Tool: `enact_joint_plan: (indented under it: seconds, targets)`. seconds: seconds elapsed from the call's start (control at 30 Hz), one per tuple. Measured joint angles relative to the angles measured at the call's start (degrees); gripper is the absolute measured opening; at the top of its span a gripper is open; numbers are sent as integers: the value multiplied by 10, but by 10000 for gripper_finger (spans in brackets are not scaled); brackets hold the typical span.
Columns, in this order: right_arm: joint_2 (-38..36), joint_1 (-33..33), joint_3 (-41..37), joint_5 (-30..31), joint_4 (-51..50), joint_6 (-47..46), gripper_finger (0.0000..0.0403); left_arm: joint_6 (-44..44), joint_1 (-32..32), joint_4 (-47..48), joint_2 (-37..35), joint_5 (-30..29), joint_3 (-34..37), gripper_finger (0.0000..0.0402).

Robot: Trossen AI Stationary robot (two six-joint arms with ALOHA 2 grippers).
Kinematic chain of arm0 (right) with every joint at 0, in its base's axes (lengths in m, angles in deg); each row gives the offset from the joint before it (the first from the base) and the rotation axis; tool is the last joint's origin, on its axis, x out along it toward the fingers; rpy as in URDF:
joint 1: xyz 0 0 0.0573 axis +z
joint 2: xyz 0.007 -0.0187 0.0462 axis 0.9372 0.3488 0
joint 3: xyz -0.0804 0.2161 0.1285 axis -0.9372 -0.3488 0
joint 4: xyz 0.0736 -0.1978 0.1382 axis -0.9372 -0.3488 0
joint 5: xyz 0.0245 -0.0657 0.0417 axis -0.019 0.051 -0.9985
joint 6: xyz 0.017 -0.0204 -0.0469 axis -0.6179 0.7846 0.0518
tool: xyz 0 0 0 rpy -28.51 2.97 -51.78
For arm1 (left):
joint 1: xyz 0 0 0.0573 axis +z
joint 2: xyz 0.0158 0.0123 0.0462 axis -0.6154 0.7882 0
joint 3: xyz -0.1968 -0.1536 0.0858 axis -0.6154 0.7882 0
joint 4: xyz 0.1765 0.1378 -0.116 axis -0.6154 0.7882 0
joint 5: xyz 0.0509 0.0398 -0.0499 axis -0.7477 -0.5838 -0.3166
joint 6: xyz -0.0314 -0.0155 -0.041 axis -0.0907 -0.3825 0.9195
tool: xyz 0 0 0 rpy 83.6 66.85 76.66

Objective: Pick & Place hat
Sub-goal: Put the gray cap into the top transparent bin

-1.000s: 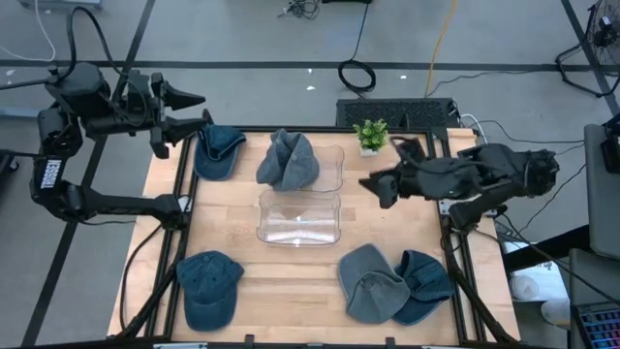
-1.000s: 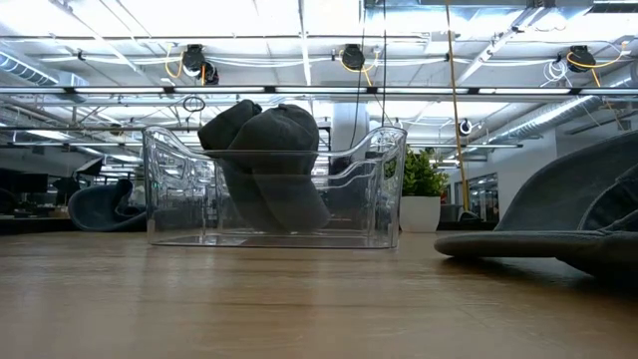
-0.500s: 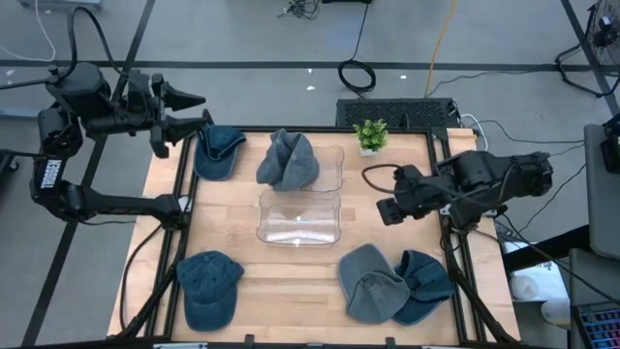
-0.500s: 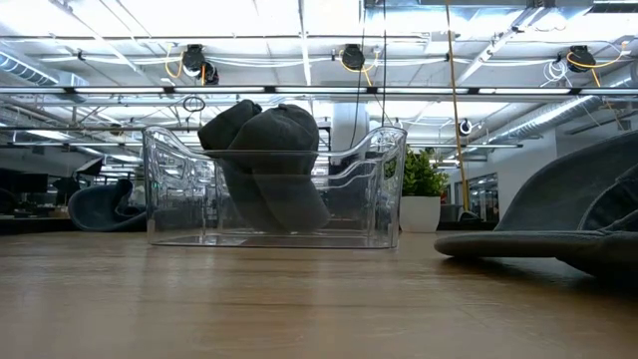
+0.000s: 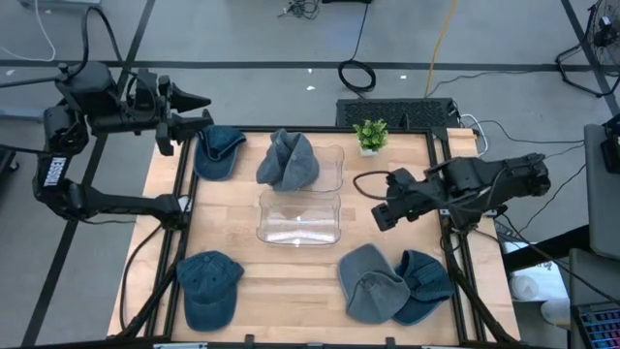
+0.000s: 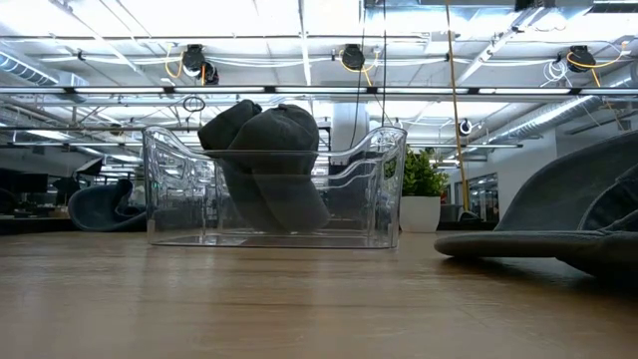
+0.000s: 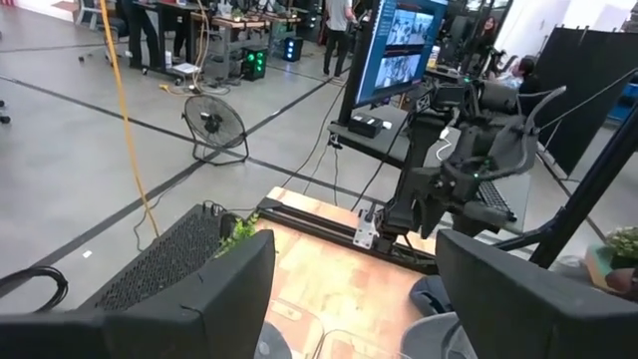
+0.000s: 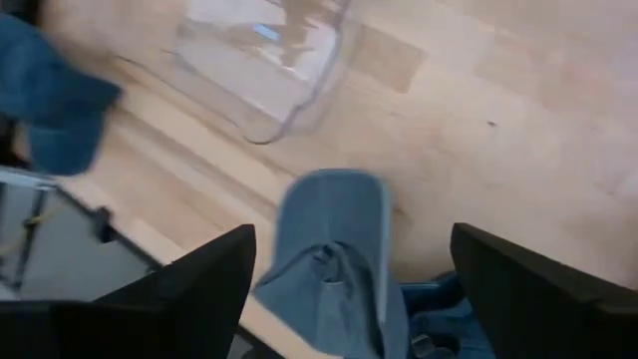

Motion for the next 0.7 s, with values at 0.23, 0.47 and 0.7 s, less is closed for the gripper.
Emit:
enact_joint_plan:
  seconds: [0.23,0.47,0.7]
  targets:
    - [-4,0,-99,-73,86,-1,327,-4,0,5,6,1,0,275]
    - [-4,14,-189,-120,183,-1,319,-2,0,4,7,5,0,284]
    - [-25,24,-255,-138,228,-4,318,-3,0,9,7,12,0,296]
